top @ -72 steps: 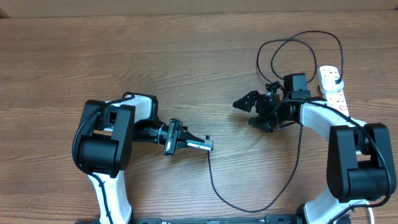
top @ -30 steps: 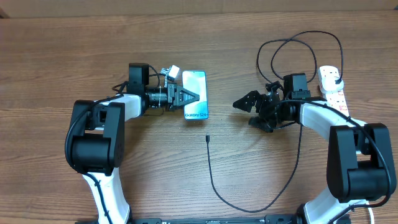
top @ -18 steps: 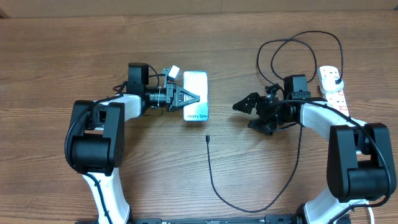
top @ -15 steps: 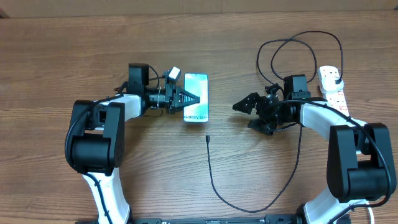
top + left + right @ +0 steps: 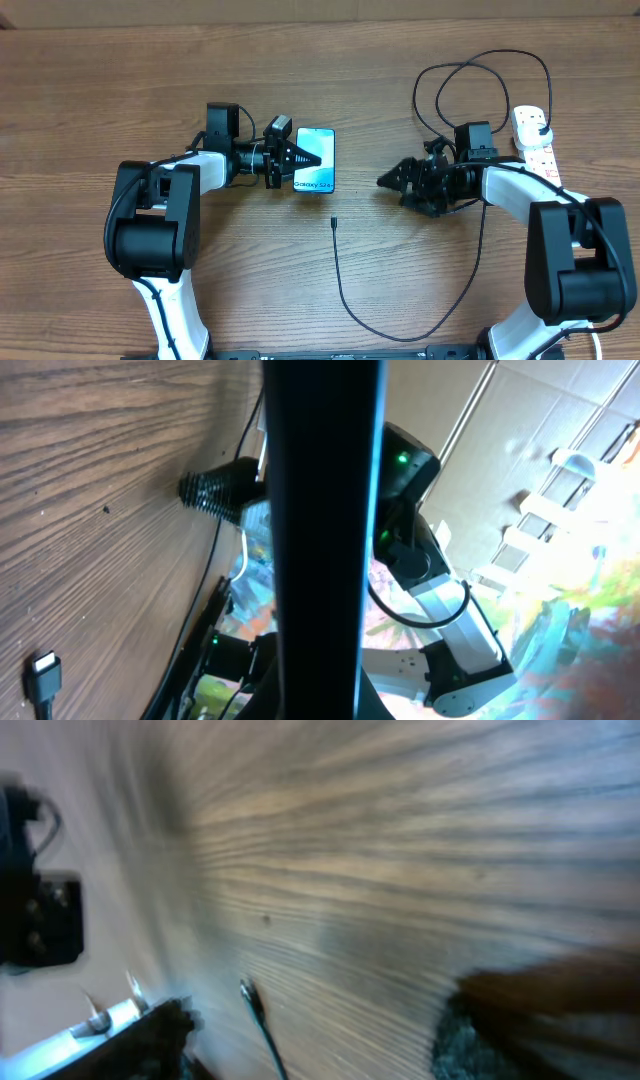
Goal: Plug charger to phone and switch on socket
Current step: 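Move the right gripper down over the black cable's USB-C plug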
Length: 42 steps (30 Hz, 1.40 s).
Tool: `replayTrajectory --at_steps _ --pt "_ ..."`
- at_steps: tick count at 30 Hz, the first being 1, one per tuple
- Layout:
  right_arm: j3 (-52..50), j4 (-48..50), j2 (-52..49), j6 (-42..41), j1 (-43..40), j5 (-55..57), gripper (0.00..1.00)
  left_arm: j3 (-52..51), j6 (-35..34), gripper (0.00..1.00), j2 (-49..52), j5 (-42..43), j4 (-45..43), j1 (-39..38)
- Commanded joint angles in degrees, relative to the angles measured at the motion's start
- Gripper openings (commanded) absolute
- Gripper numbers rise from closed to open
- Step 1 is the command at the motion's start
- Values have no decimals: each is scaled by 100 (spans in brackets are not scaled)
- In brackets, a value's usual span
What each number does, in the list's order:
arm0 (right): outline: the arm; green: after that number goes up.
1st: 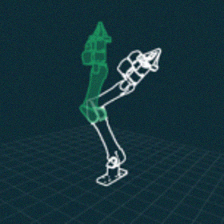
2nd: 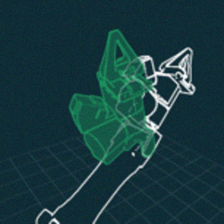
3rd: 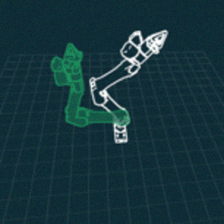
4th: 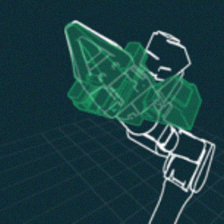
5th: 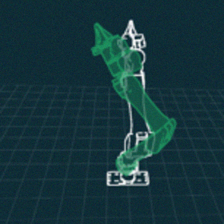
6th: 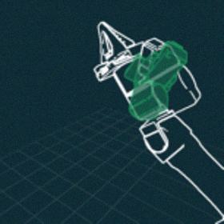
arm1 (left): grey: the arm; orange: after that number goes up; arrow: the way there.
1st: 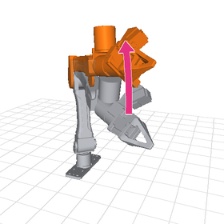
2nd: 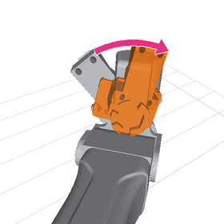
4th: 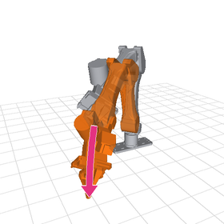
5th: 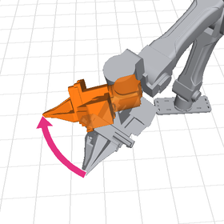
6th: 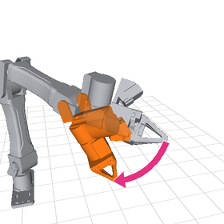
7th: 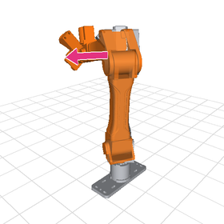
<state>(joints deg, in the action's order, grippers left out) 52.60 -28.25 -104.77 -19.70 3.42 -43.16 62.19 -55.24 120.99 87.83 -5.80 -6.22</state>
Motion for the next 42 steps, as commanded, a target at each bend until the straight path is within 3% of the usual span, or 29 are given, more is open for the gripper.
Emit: replayTrajectory --at_steps 1,4,7,13,20,27,39,42 --pt "-76 -348 -175 761 116 278 69 20 348 4 -144 286 -17 9" --pt "205 -1248 -175 1150 297 848 67 20 378 4 -144 280 -28 9" --pt "520 -1998 -175 1255 514 1537 75 20 544 4 -144 278 -48 11" --pt "743 -2686 -175 1252 1316 2256 90 17 1641 4 -142 269 -42 20" --pt "743 -2734 -175 1075 2632 3099 95 -22 1923 4 -142 267 50 138" --pt "743 -2363 -175 750 3574 3442 98 -22 1912 4 -142 157 92 925" --pt "1049 -2352 -175 1049 3873 3812 100 -79 2404 4 -142 98 520 1600" --pt "1521 -2374 -175 450 3873 3928 100 -90 2396 4 -142 46 566 1600"
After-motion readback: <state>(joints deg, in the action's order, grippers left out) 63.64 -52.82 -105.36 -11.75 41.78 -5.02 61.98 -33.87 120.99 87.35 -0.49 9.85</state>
